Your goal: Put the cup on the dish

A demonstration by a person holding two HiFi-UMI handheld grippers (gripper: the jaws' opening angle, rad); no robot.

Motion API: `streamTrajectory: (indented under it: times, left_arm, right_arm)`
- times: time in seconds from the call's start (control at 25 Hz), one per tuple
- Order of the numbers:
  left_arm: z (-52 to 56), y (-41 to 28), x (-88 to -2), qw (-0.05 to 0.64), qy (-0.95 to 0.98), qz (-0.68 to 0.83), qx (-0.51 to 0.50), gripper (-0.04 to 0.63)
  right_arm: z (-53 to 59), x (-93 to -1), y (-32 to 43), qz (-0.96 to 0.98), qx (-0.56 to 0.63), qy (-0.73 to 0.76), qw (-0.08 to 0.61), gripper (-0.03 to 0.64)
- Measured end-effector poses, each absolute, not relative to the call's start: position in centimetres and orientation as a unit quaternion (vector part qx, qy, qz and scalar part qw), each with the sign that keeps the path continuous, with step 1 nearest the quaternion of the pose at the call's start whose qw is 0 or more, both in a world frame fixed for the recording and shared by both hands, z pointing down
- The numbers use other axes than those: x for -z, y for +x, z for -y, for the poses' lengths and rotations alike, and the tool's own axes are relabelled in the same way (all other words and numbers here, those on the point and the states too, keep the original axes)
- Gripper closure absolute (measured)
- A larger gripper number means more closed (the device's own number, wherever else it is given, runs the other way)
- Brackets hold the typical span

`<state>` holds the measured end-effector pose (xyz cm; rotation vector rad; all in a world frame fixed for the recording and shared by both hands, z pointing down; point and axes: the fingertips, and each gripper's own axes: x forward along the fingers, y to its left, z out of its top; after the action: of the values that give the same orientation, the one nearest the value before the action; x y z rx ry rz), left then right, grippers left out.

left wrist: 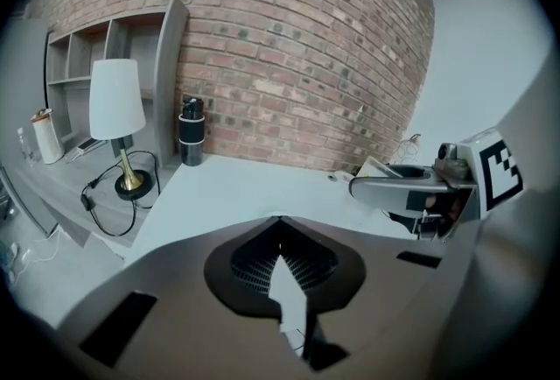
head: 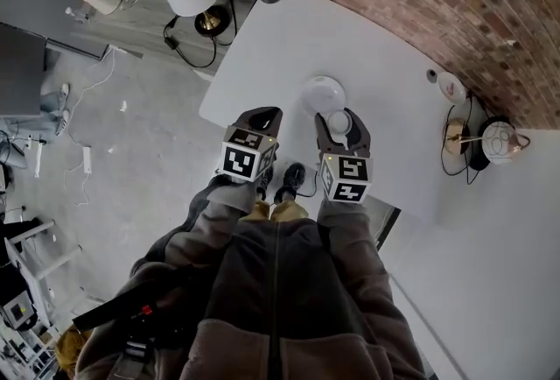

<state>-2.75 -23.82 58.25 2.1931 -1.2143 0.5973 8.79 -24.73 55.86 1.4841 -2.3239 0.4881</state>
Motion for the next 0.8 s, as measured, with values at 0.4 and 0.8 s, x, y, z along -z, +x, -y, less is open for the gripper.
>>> streamTrajectory:
  times: [0.4,0.8]
  left_arm:
    - [23.6,-4.4,-63.8,0.331,0.796,0.436,-0.260,0.591]
    - [23.9,-4.8,-68.0,0.365,0.781,0.419,-0.288,0.591]
  right_arm:
    - [26.4,-61.0,6.7,0.824,-0.177,0.498,0.203,0.351]
    - [28.9,-66.9,6.3,0.824,-0.188,0.481,0.234,0.351]
